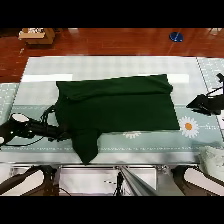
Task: Fold the shirts.
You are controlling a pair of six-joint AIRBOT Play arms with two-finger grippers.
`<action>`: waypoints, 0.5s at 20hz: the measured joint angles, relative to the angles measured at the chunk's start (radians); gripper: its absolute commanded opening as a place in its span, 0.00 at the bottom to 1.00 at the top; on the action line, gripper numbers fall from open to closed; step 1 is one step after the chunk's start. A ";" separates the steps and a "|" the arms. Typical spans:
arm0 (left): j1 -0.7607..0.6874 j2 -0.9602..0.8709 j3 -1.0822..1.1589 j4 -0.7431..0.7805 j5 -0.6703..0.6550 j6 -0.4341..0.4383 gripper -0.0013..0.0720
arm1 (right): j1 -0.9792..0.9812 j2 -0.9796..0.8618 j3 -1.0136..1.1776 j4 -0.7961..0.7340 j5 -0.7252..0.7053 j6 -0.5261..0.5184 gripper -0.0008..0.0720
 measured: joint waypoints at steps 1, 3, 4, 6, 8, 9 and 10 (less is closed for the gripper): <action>-0.005 -0.010 0.000 -0.005 0.002 0.002 0.05 | -0.002 0.000 0.000 -0.002 0.006 0.000 0.68; -0.010 -0.023 0.000 -0.005 0.002 0.004 0.05 | -0.016 0.000 -0.002 -0.029 0.024 0.000 0.68; -0.011 -0.025 0.001 -0.005 0.002 0.006 0.05 | -0.034 0.000 -0.007 -0.045 0.032 0.000 0.68; -0.013 -0.029 0.001 -0.005 0.003 0.009 0.05 | -0.080 0.000 -0.037 -0.058 0.051 0.004 0.68; -0.014 -0.031 0.001 -0.005 0.004 0.019 0.05 | -0.118 0.000 -0.089 -0.062 0.061 0.004 0.68; -0.015 -0.032 0.001 -0.005 0.004 0.022 0.05 | -0.129 0.000 -0.118 -0.058 0.060 0.002 0.68; -0.015 -0.032 0.001 -0.005 0.004 0.026 0.05 | -0.138 0.000 -0.150 -0.054 0.055 -0.004 0.68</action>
